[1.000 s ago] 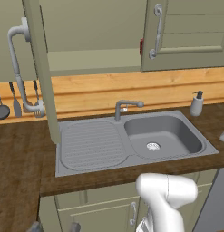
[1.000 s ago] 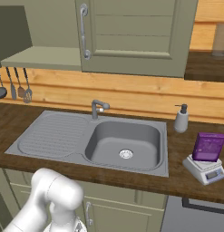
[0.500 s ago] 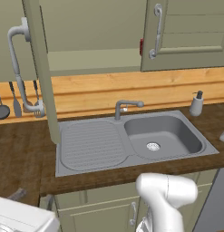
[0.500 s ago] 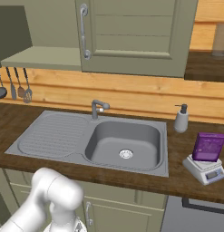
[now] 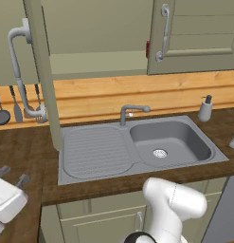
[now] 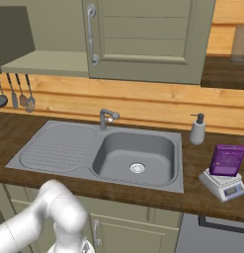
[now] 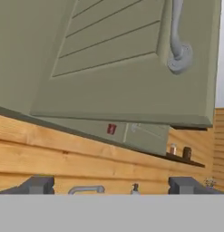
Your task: Pick the cereal and place it on the digital scale for weighing, and close the cabinet.
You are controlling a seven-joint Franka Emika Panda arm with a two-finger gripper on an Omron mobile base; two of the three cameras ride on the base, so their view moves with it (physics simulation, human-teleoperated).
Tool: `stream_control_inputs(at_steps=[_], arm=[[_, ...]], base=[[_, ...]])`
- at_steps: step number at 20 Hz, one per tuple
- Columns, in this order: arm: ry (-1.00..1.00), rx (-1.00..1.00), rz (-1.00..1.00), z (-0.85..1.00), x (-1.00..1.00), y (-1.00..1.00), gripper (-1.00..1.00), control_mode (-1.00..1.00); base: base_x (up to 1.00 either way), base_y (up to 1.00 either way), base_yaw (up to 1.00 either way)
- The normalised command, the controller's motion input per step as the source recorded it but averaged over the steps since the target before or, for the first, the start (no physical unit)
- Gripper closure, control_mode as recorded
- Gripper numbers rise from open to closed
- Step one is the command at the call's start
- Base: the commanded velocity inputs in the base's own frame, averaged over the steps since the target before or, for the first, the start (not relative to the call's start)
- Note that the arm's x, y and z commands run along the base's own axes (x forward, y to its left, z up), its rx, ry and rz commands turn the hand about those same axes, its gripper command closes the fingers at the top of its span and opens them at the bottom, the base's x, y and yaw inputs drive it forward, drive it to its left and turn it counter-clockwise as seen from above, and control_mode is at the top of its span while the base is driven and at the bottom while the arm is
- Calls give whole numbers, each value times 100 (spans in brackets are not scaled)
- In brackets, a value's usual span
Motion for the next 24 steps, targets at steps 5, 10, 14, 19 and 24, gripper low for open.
stream_control_inputs(at_steps=[5,10,14,19,24], arm=[[-5,-2,-26,45,63,2,-100,-100],[-3,0,-24,55,56,-15,-100,-100],[-20,-2,-19,-3,-2,-58,-100,-100],[-61,-1,-11,-35,6,-64,-100,-100],[-47,0,-8,0,3,-70,-100,-100]], base=[[0,0,0],[0,0,0],[0,0,0],[0,0,0],[0,0,0]])
